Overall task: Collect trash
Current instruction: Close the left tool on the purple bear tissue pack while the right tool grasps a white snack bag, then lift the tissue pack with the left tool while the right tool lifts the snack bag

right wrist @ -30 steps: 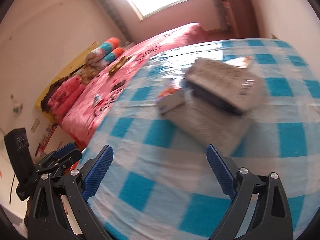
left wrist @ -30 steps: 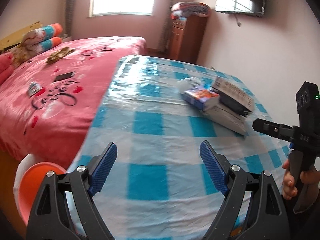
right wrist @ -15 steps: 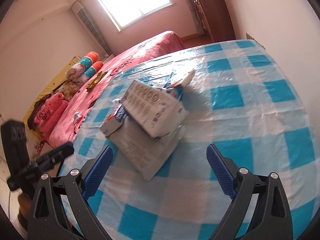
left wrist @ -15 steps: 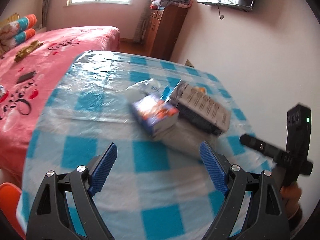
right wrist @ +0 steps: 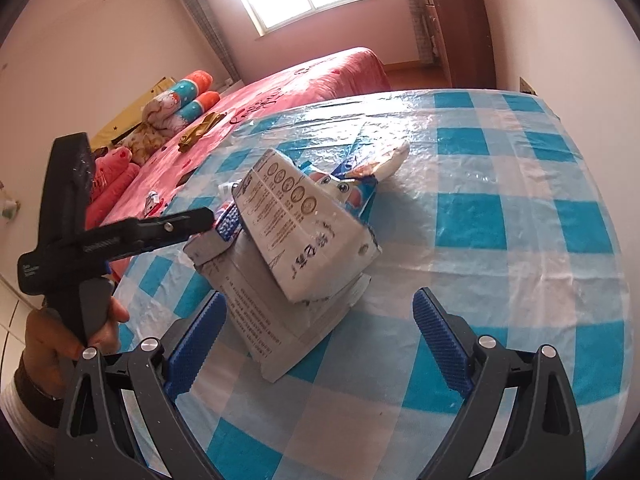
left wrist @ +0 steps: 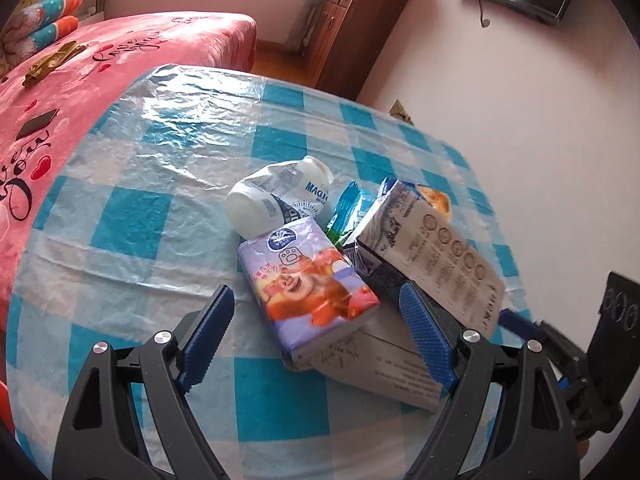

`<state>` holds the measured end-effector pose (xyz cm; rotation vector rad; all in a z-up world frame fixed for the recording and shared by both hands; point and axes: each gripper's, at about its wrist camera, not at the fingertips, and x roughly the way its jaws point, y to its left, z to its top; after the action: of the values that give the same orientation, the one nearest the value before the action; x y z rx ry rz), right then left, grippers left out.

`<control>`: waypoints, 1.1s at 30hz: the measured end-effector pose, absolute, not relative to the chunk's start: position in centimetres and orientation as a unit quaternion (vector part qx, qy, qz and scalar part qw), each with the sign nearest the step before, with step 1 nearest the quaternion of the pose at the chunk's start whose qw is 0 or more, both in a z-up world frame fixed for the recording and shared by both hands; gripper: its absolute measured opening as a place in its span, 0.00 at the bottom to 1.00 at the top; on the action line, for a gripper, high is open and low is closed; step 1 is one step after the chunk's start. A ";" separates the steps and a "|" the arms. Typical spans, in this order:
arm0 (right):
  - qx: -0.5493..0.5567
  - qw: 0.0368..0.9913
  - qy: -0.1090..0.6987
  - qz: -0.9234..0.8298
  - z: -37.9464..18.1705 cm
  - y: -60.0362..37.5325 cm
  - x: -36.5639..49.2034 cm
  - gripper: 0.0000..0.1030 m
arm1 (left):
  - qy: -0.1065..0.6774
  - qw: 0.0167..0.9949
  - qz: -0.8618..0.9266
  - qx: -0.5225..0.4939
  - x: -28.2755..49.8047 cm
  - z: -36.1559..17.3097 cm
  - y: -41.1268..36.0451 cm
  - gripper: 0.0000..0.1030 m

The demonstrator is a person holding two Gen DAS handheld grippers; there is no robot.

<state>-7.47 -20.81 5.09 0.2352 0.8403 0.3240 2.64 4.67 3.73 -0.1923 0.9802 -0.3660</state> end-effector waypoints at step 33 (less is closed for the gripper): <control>-0.074 0.906 0.380 0.172 4.2 -14.8 -1.6 0.91 | 0.464 0.860 -0.155 -0.142 4.8 1.3 6.3 0.52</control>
<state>-1.57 -14.78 4.24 -0.1527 0.7842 0.3547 4.84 6.31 1.34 -0.2980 0.9749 -0.3261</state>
